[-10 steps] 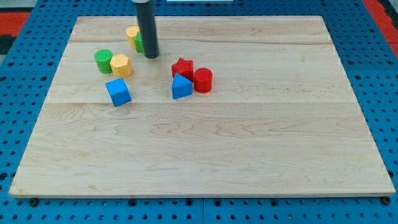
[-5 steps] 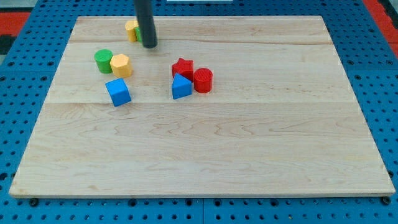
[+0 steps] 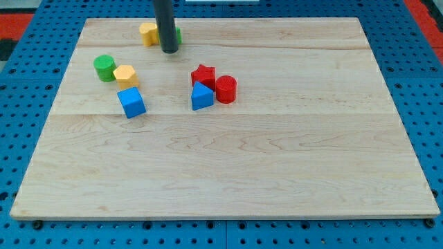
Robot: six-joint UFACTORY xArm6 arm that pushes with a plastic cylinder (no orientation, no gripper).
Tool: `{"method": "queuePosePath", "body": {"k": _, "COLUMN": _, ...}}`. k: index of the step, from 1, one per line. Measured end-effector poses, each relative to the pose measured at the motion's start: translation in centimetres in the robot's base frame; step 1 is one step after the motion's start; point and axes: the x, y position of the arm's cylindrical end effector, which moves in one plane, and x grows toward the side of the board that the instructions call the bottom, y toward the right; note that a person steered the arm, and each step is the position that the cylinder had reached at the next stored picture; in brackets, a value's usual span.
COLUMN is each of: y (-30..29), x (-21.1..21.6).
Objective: Push the green star and yellow heart towards the top center
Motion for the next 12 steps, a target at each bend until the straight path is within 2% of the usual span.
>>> {"method": "queuePosePath", "body": {"k": 1, "y": 0.4, "x": 1.4}}
{"method": "queuePosePath", "body": {"k": 2, "y": -5.9, "x": 1.3}}
{"method": "queuePosePath", "body": {"k": 3, "y": -6.4, "x": -0.7}}
{"method": "queuePosePath", "body": {"k": 4, "y": -3.6, "x": -3.2}}
{"method": "queuePosePath", "body": {"k": 7, "y": -0.2, "x": 0.2}}
{"method": "queuePosePath", "body": {"k": 8, "y": 4.9, "x": 1.2}}
{"method": "queuePosePath", "body": {"k": 10, "y": 7.8, "x": -6.0}}
{"method": "queuePosePath", "body": {"k": 12, "y": 7.9, "x": -7.2}}
